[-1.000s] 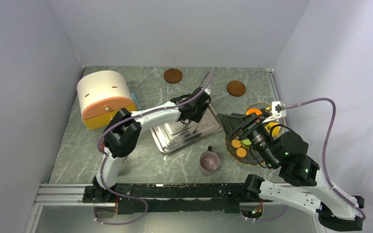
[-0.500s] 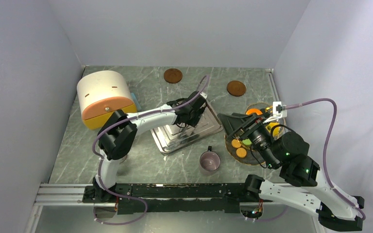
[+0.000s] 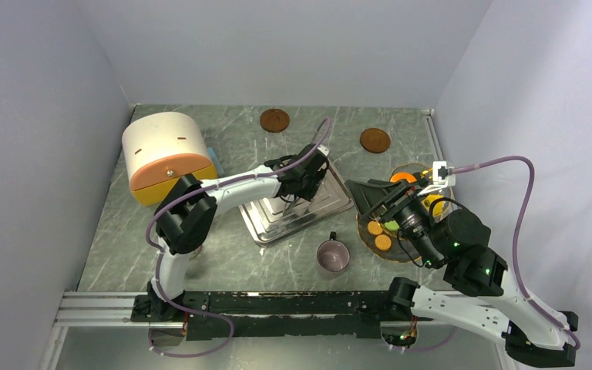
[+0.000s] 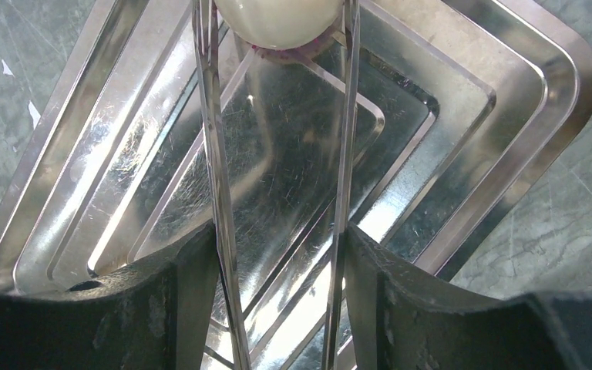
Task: Serve the afternoon tea
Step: Pick up the desert from the tray.
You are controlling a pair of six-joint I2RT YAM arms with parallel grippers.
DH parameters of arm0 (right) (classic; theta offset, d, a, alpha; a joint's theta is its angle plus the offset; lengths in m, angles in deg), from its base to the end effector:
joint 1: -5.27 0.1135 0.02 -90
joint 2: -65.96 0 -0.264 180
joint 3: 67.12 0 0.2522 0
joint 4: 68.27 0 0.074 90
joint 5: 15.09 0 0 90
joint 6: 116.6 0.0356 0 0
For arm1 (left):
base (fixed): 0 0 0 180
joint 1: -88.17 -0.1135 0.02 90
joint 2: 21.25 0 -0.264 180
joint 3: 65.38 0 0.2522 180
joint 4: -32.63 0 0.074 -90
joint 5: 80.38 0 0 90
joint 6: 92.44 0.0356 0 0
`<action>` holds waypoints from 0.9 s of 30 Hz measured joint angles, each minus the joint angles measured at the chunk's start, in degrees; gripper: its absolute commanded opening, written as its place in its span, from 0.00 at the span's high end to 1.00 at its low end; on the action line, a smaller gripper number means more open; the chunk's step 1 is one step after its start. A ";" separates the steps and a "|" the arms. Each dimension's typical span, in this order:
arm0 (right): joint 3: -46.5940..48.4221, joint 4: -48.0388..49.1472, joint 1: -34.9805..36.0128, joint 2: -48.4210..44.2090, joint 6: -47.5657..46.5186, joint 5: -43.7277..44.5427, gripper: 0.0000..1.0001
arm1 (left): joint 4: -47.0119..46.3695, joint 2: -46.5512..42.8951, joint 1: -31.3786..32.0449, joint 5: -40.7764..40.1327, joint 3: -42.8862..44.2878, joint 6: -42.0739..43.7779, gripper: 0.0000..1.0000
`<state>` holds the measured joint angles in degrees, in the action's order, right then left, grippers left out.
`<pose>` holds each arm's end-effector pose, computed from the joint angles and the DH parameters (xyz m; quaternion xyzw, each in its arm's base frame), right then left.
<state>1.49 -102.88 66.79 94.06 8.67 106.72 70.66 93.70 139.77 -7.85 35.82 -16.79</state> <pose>0.0559 0.0636 0.4124 0.0519 0.6735 0.4121 0.6114 0.2836 -0.3406 0.2081 0.2512 0.9009 -0.0557 0.3496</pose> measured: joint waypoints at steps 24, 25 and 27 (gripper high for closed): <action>-0.07 0.11 0.00 -0.28 0.02 0.17 0.02 | -0.96 0.37 -0.02 1.20 -0.90 -0.87 0.37; -0.11 0.22 0.00 -0.28 0.02 0.15 0.01 | -0.96 0.37 -0.02 1.22 -1.03 -0.90 0.37; -0.17 0.24 0.00 -0.28 0.02 0.15 0.02 | -0.96 0.37 -0.02 1.22 -1.31 -0.96 0.37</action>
<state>1.32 -102.64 66.79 93.78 8.69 106.88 69.70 94.07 139.74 -6.63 34.51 -17.75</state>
